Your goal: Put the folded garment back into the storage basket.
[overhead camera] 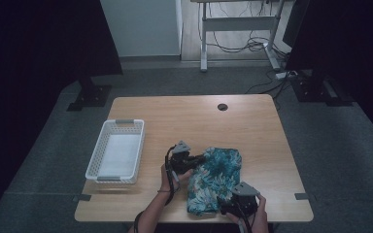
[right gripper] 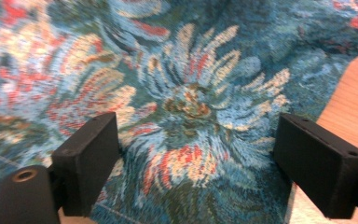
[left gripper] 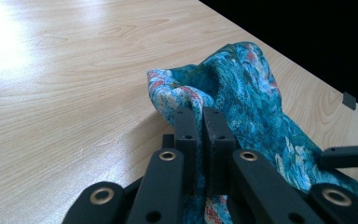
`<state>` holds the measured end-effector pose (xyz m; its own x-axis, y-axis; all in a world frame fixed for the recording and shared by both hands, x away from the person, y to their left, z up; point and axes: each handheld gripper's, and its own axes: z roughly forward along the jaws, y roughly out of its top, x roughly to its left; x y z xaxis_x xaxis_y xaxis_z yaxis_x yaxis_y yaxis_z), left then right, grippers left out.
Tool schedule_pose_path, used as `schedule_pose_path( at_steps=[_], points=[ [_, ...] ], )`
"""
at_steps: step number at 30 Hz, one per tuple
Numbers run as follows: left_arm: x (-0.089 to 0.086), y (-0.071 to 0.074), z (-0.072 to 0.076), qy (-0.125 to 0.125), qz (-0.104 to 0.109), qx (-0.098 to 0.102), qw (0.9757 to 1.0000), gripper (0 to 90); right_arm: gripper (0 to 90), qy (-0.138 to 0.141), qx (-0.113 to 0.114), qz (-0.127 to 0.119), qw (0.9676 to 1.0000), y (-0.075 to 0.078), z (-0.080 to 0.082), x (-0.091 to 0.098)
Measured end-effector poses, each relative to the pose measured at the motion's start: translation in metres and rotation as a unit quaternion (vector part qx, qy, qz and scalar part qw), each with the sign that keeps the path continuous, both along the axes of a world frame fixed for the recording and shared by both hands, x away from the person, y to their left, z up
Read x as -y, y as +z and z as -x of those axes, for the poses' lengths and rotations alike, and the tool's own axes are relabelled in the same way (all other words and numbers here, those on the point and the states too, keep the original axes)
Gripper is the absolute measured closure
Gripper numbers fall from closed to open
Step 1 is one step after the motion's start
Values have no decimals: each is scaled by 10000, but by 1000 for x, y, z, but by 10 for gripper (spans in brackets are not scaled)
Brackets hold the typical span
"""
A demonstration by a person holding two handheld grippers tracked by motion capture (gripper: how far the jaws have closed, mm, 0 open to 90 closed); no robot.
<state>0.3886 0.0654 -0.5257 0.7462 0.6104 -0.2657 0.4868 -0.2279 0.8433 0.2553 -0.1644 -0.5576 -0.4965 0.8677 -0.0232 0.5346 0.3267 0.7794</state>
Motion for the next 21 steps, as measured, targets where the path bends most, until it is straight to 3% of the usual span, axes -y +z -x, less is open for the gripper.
schedule_pose_path(
  at_steps=[1,4,9,11,13,18,19,20,21],
  points=[
    [1,0,0,-24,4,1,10000,857,105,-111,-14,173,9998,-3,-2,-3],
    [2,0,0,-53,-21,12,10000,857,83,-204,-58,244,9995,-3,-4,-4],
    [2,0,1,-47,-22,7,10000,857,69,-277,-222,125,9993,-4,-7,-1],
    [2,0,2,-56,-42,18,10000,857,67,-311,-401,-50,9987,-5,-10,2],
    [2,0,2,-51,-36,9,10000,857,74,-310,-427,-35,9986,-5,-10,1],
    [4,-1,2,-71,-62,-2,10000,857,189,-264,-419,-43,9988,-2,-8,-1],
    [5,-2,2,-67,-52,-9,10000,857,285,-264,-396,-67,9988,-1,-6,-2],
    [5,-2,2,-67,-52,-9,10000,857,285,-264,-396,-67,9988,-1,-6,-2],
    [6,-1,2,-73,-57,-4,10000,857,396,-263,-357,-103,9990,0,-3,-5]
  ],
)
